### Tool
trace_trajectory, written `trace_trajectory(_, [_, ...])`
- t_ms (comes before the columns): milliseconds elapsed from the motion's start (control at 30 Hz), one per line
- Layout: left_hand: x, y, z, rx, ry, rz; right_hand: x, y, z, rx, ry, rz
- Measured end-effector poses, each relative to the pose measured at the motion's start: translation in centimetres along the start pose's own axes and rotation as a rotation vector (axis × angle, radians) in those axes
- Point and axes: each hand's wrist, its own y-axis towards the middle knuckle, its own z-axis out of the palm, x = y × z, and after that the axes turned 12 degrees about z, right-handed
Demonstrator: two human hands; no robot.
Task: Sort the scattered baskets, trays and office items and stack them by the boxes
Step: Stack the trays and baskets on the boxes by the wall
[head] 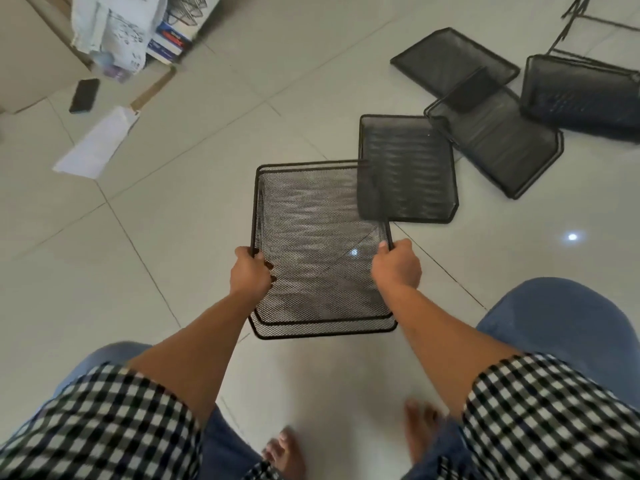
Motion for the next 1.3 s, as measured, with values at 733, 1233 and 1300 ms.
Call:
trace_trajectory(733, [-52.6, -28.0, -10.2, 0.460, -0.087, 0.338, 3.0, -20.3, -56.3, -0.314, 0.424, 0.468])
trace_trajectory(1233, [-72.0, -45.2, 12.3, 0.783, 0.044, 0.792, -13.6, -19.7, -78.4, -0.605, 0.800, 0.611])
trace_trajectory(1300, [-73.6, -46.5, 15.4, 0.831, 0.018, 0.795, -15.2, -19.1, -80.4, -0.605, 0.908, 0.619])
